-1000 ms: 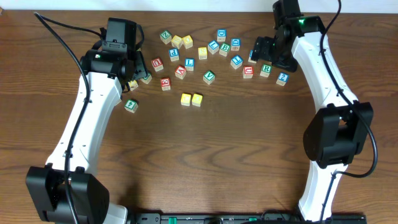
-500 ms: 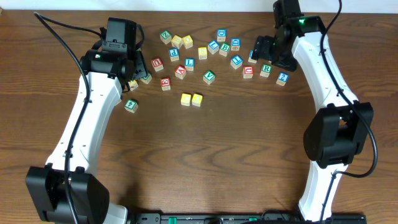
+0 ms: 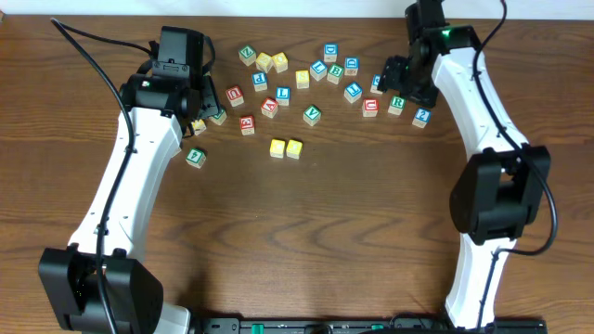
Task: Spell out CORL
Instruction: 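Move the right gripper down over the green R block, then close the right gripper on the green R block and lift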
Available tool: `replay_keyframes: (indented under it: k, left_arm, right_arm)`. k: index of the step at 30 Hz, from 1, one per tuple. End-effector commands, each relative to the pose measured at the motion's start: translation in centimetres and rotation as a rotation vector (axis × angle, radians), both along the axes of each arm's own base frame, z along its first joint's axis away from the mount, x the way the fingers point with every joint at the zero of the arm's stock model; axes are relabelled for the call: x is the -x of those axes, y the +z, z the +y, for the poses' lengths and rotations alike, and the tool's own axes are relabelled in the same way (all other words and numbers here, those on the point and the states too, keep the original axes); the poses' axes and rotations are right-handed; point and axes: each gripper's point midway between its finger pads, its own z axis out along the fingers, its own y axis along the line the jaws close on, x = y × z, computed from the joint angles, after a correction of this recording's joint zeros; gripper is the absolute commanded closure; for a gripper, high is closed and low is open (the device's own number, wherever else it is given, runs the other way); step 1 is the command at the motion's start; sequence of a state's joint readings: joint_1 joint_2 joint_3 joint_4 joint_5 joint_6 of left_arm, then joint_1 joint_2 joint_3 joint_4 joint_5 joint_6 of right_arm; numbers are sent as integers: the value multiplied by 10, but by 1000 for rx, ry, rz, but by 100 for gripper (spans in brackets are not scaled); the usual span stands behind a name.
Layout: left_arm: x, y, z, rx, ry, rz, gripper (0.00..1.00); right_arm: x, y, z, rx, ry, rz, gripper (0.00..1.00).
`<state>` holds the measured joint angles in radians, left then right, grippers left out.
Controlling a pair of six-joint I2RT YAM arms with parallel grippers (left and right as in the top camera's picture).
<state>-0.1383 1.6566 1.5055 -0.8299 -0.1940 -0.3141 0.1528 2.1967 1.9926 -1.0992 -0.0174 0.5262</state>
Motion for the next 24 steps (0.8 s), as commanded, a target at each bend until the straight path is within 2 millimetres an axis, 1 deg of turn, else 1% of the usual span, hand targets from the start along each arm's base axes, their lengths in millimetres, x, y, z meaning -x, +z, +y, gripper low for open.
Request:
replay_keyframes:
  k: [1, 2, 4, 9, 15, 21, 24]
  left_arm:
    - [-5, 17, 4, -11, 8, -44, 30]
    - [-5, 17, 4, -11, 8, -44, 30]
    - [-5, 17, 4, -11, 8, -44, 30]
    - [-5, 17, 4, -11, 8, -44, 30]
    - [-5, 17, 4, -11, 8, -44, 30]
    - [-5, 17, 4, -11, 8, -44, 30]
    - [-5, 17, 4, -11, 8, -44, 30]
  right_arm:
    - [-4, -14, -6, 21, -29, 19, 30]
    - [-4, -17, -8, 32, -32, 25, 34]
    - [-4, -25, -12, 55, -37, 34, 37]
    - [-7, -44, -18, 71, -49, 58, 37]
    - [-16, -69, -20, 80, -19, 63, 38]
    - [-28, -69, -25, 87, 21, 21, 44]
    - [-33, -68, -23, 80, 47, -3, 48]
